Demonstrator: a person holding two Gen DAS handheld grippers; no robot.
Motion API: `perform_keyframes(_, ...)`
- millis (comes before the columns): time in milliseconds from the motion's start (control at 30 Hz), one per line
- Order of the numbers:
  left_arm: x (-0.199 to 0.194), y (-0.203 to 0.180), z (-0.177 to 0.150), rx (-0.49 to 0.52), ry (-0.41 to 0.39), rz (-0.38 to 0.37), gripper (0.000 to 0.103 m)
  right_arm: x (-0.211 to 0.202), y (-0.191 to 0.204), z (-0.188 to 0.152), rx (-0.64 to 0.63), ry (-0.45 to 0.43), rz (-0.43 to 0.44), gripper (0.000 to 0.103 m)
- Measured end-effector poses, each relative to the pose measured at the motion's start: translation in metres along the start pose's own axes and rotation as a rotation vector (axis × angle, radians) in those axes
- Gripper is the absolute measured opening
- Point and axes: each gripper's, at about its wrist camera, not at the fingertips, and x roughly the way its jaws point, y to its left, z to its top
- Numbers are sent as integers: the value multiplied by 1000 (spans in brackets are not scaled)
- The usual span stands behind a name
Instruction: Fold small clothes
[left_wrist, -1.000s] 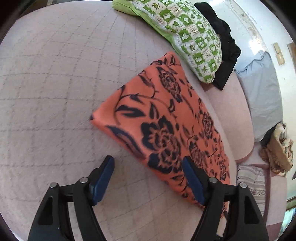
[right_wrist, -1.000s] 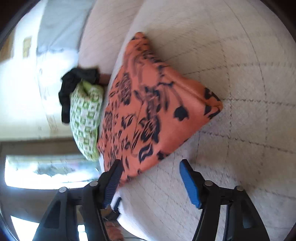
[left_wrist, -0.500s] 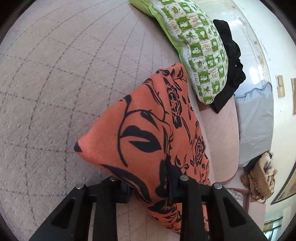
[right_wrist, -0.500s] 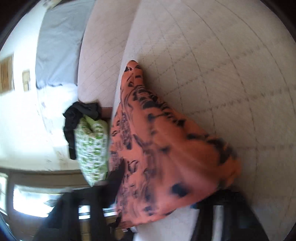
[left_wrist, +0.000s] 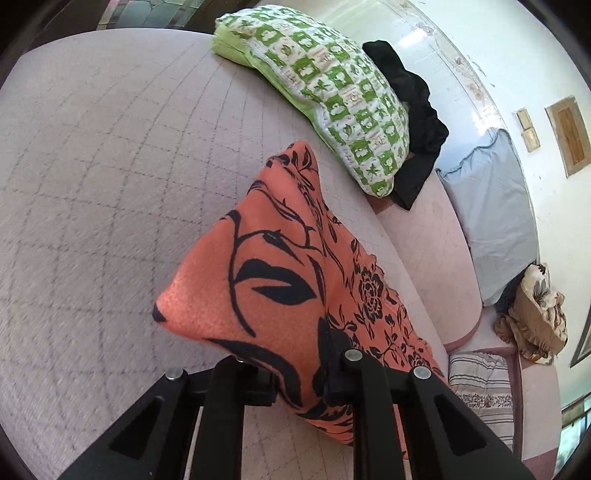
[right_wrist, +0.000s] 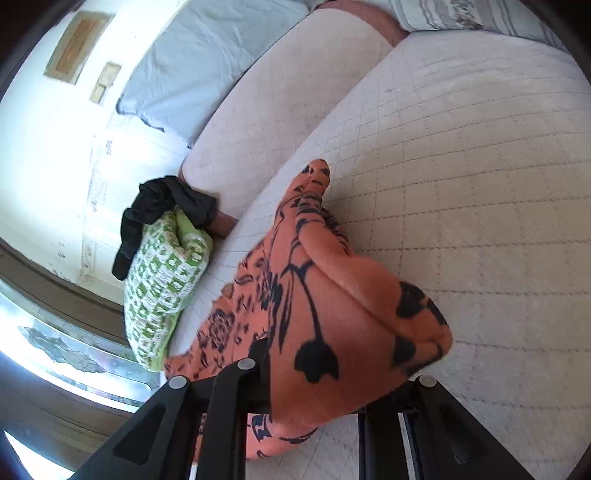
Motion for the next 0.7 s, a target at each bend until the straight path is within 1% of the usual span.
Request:
perform_keyframes(67,10,10,1,-8,49,54,20,1,-10,-1,23,46,-24,18)
perform_keyframes(100,17,16,2,-29,83,85,25,6,-18,-2,50,97,-40,19)
perform_keyframes(133,23,27,2,-77,118,97,29,16,-27,-3,102,169,-58,22)
perform_keyframes(167,22,37,3,-142,116,45,29,22,-37,-4,163,217,-77,23)
perform_keyframes(200,20,42,5,-182,122,24,29,26,-49,-5,234,260,-85,28)
perform_keyframes(233,16,45,9,-199,130,15,31,26,-56,-4,273,280,-83,29)
perform_keyframes(267,11,46,11,-196,121,20,33,24,-64,-2,325,292,-61,31)
perform_keyframes(300,1,49,14,-189,86,48,37,15,-74,0,364,288,-40,32)
perform_keyframes(333,-9,51,16,-188,53,71,40,6,-80,4,397,265,-24,35)
perform_keyframes(400,-28,55,18,-181,-14,94,42,-13,-90,10,433,210,-31,41)
perform_keyframes(433,-40,55,20,-169,-59,114,42,-25,-96,13,438,171,-52,47)
perform_keyframes(467,-48,55,21,-155,-96,130,42,-35,-97,16,428,125,-76,49)
perform_keyframes(500,-60,53,21,-134,-143,146,42,-50,-93,21,389,49,-106,49)
perform_keyframes(533,-69,51,20,-114,-180,150,43,-60,-89,25,343,5,-119,49)
perform_keyframes(567,-76,52,19,-103,-198,144,45,-70,-77,30,254,-49,-128,49)
perform_keyframes(600,-82,50,16,-93,-212,128,49,-77,-58,32,140,-96,-117,49)
perform_keyframes(633,-84,49,12,-87,-211,107,52,-80,-43,31,58,-119,-108,46)
perform_keyframes(667,-84,48,8,-85,-196,86,54,-81,-20,24,-73,-143,-91,45)
perform_keyframes(700,-81,47,4,-84,-174,68,55,-78,-1,16,-173,-144,-72,42)
